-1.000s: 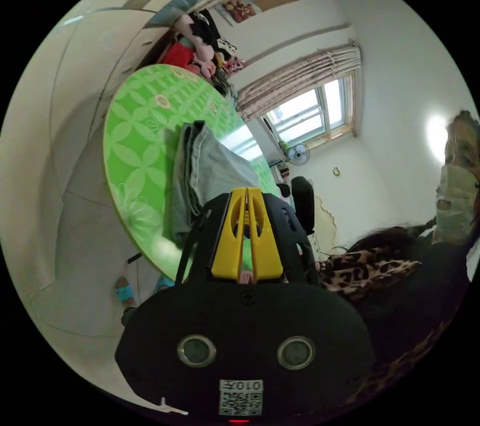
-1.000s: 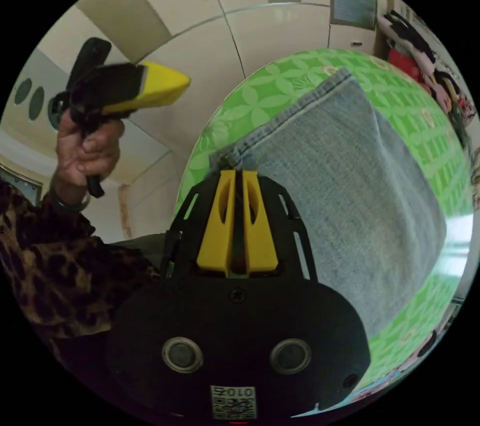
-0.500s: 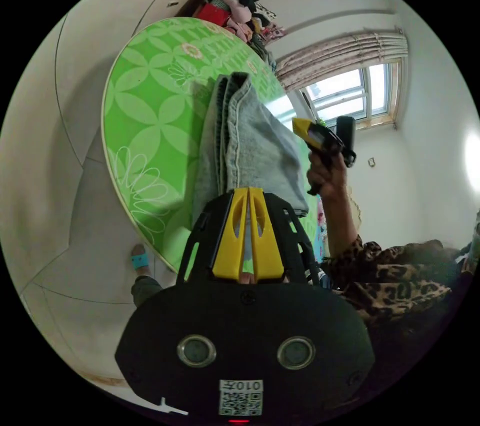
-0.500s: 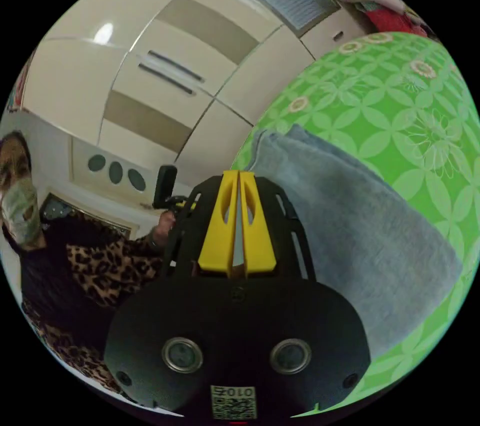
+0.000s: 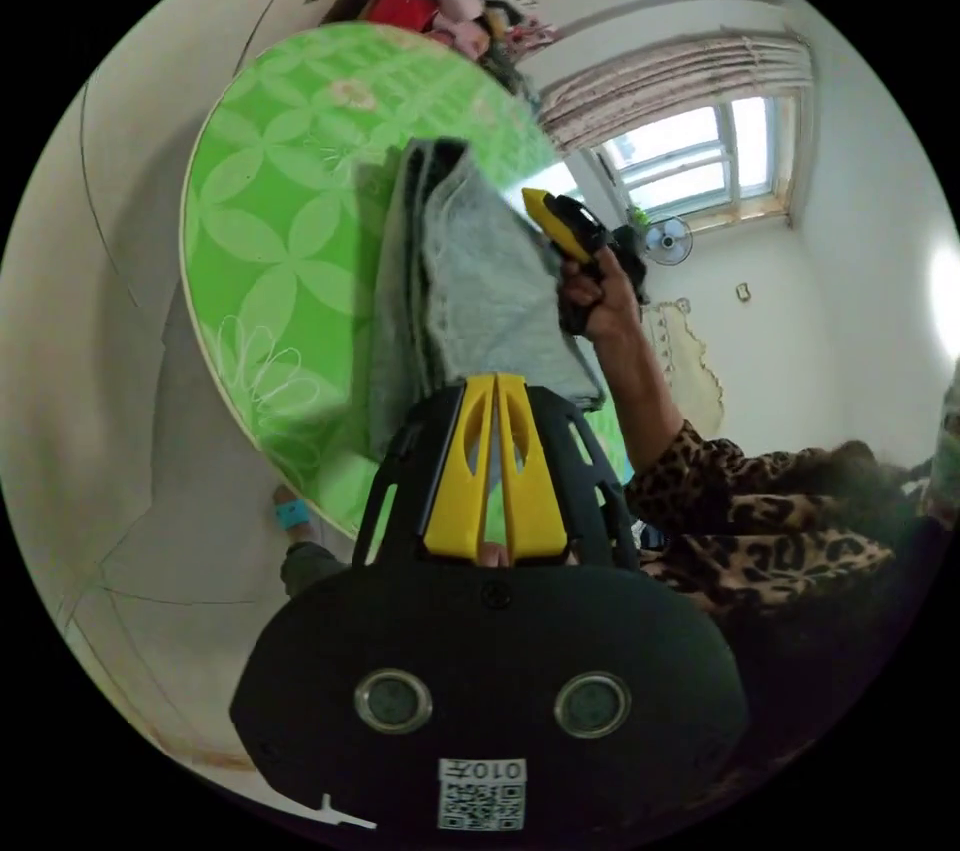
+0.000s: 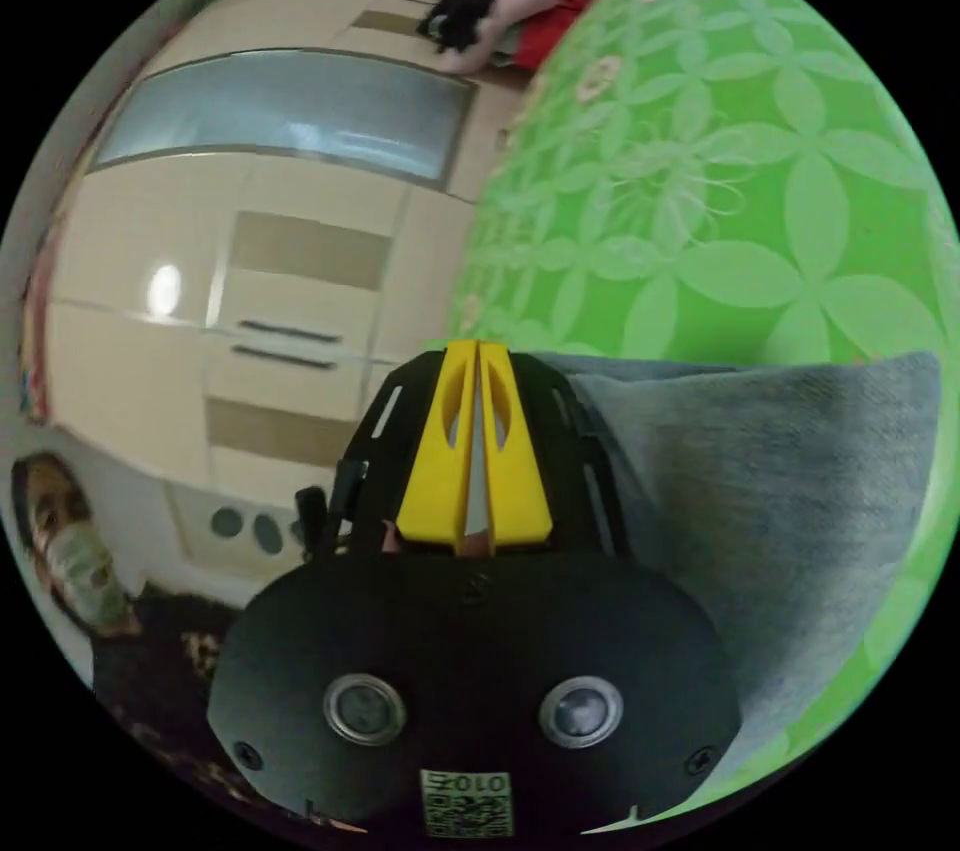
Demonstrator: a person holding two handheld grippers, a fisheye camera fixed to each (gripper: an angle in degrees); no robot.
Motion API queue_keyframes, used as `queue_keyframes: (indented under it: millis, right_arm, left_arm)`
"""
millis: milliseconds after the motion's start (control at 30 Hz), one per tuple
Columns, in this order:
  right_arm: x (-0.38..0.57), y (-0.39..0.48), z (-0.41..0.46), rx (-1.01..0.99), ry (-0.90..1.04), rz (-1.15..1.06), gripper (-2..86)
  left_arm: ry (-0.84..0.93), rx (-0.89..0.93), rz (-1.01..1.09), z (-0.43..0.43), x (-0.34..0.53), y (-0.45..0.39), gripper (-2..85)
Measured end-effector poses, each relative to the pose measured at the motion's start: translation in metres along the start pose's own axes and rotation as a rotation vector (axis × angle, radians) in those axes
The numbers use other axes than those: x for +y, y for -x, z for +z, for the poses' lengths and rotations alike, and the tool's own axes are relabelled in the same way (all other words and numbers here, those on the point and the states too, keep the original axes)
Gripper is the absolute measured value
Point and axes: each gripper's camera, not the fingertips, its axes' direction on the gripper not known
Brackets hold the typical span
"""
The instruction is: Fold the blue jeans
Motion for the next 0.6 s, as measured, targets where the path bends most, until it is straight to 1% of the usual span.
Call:
queue_keyframes:
  millis: [33,67,100,133,167,300,367,400,467,500,600]
  right_arm:
    - [0.001,0.009,0.002,-0.066,0.030,-0.031,2.3]
    - [0.000,0.012,0.006,-0.049,0.066,-0.028,2.3]
    - [-0.001,0.017,0.017,0.094,0.135,-0.008,2.3]
    - [-0.001,0.019,0.024,0.227,0.159,0.017,2.3]
    - [-0.002,0.022,0.024,0.225,0.155,0.010,2.3]
    - [-0.006,0.035,0.012,0.193,0.136,0.023,2.3]
    - [-0.007,0.044,0.009,0.199,0.135,0.012,2.3]
    - [-0.008,0.048,0.007,0.194,0.139,0.012,2.3]
    - [-0.009,0.055,0.004,0.188,0.141,0.014,2.3]
    - [-0.008,0.061,0.001,0.196,0.138,0.007,2.3]
    - [-0.009,0.072,-0.006,0.192,0.130,0.019,2.3]
  left_arm:
    - [-0.059,-0.006,0.071,-0.009,-0.007,-0.016,-0.3]
    - [-0.103,-0.009,0.114,-0.012,-0.018,-0.028,-0.3]
    - [-0.120,-0.014,0.127,-0.012,-0.026,-0.033,-0.3]
    - [-0.153,-0.046,0.143,-0.006,-0.042,-0.039,-0.3]
    - [-0.173,-0.095,0.140,0.005,-0.058,-0.039,-0.3]
    - [-0.163,-0.171,0.120,0.041,-0.096,-0.030,-0.3]
    - [-0.192,-0.286,0.034,0.051,-0.102,-0.011,-0.3]
    - [-0.192,-0.297,0.003,0.052,-0.102,-0.003,-0.3]
    - [-0.188,-0.172,-0.122,0.055,-0.097,0.032,-0.3]
    - [-0.188,-0.159,-0.135,0.055,-0.096,0.035,-0.4]
    - [-0.190,-0.209,-0.131,0.053,-0.089,0.029,-0.4]
